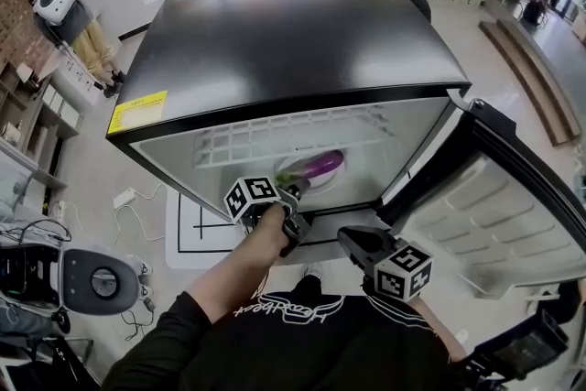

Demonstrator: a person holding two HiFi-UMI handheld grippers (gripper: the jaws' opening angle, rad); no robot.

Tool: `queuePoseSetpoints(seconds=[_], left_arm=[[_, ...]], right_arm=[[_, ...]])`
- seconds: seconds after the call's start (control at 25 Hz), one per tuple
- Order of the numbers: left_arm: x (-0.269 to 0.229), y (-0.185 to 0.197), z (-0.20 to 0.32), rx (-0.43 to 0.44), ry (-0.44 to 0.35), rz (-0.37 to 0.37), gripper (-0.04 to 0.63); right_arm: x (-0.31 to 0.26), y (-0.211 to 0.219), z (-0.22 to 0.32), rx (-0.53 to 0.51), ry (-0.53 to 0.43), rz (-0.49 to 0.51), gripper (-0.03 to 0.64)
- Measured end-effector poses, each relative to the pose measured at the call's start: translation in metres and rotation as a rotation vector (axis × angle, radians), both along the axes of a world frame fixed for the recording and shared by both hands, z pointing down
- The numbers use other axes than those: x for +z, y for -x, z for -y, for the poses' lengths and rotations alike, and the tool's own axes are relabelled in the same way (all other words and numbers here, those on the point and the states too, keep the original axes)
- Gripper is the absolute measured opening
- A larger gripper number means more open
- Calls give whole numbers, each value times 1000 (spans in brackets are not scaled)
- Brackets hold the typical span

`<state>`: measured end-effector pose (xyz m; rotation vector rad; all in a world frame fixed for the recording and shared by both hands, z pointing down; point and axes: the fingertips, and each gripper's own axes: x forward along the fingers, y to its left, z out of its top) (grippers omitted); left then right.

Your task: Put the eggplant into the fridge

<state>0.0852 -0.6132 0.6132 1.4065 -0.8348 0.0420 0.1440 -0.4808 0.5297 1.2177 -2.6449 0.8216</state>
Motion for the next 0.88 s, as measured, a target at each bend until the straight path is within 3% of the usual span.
queuePoseSetpoints(seconds=[0.4,0.76,0.88], left_arm=[[-3,-14,-29,140,41,-71,204],[-10,-13,-51,161,9,-101,202],[-18,-17,-63,184,-33,-141,202]], right_arm=[[-2,4,-5,-24,0,6,6],[-4,2,-16,-27,-3,-5,6],[-5,1,-24,-34,-5,-19,6]])
